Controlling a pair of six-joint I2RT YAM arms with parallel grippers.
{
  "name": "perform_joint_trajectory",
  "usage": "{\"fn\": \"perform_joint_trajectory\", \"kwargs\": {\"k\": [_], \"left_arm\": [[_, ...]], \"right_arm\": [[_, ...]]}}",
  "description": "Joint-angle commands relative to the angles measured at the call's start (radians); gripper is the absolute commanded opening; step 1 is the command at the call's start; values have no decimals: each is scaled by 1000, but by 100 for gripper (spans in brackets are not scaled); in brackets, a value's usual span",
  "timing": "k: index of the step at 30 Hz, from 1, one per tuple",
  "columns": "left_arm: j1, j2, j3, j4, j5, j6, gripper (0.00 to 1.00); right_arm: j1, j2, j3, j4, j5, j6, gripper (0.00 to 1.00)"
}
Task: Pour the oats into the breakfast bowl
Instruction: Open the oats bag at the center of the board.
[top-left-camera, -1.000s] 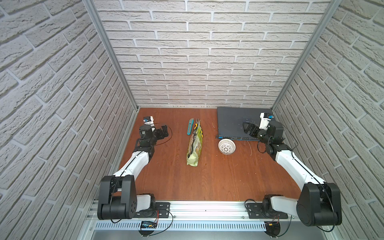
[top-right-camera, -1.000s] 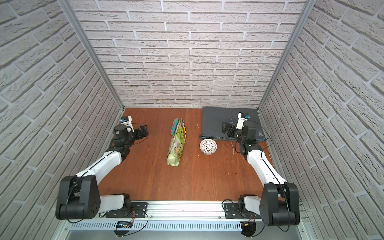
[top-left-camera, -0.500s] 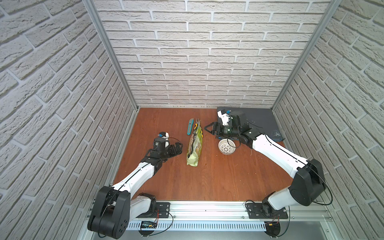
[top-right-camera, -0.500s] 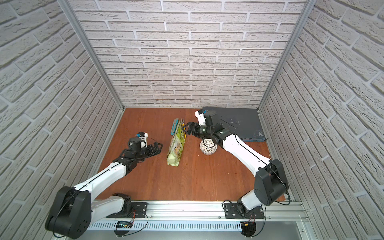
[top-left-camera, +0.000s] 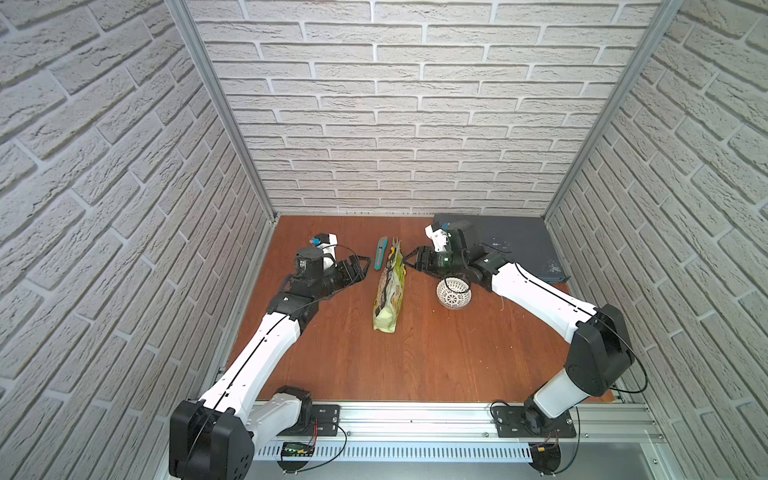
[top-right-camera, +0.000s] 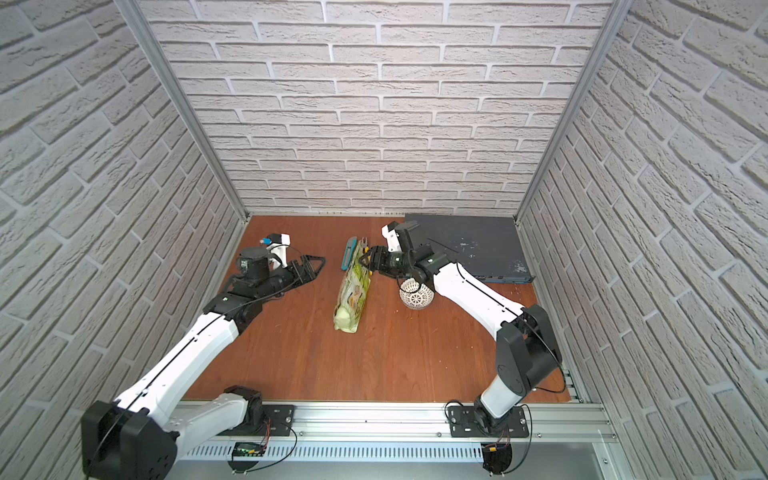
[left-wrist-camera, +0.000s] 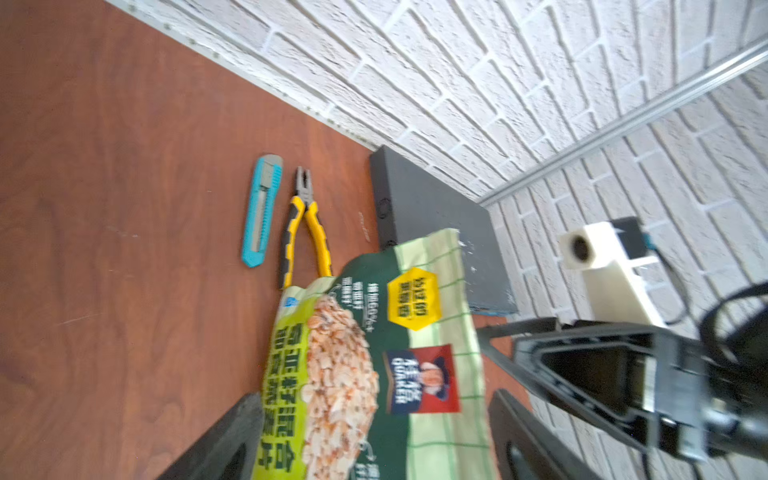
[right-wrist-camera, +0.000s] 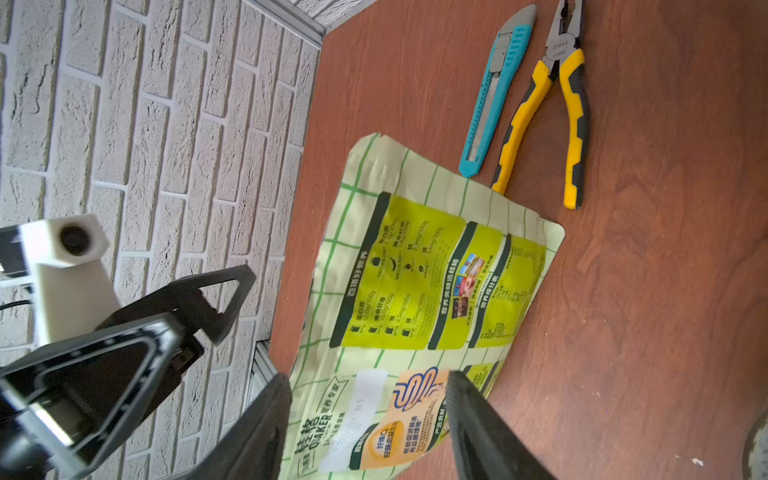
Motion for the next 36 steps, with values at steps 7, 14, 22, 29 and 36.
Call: {"fn": "perform_joint_trajectory", "kwargs": {"k": [7,14,22,29,36], "left_arm": [[-43,155,179,-114,232,-9,76],[-97,256,249,-148,244,26,70],[-114,308,264,-133,193,22,55],[-119,328,264,-129,185,18,41],[-119,326,251,-110,177,5,27]], "right_arm": [[4,24,-3,-6,17,-12,61],[4,28,-4,-15,15,-14,60],[4,34,1,-19,12,-14,61],[3,39,4,-19,9,-12,60],[4,45,6,-14,3,-8,60]]}}
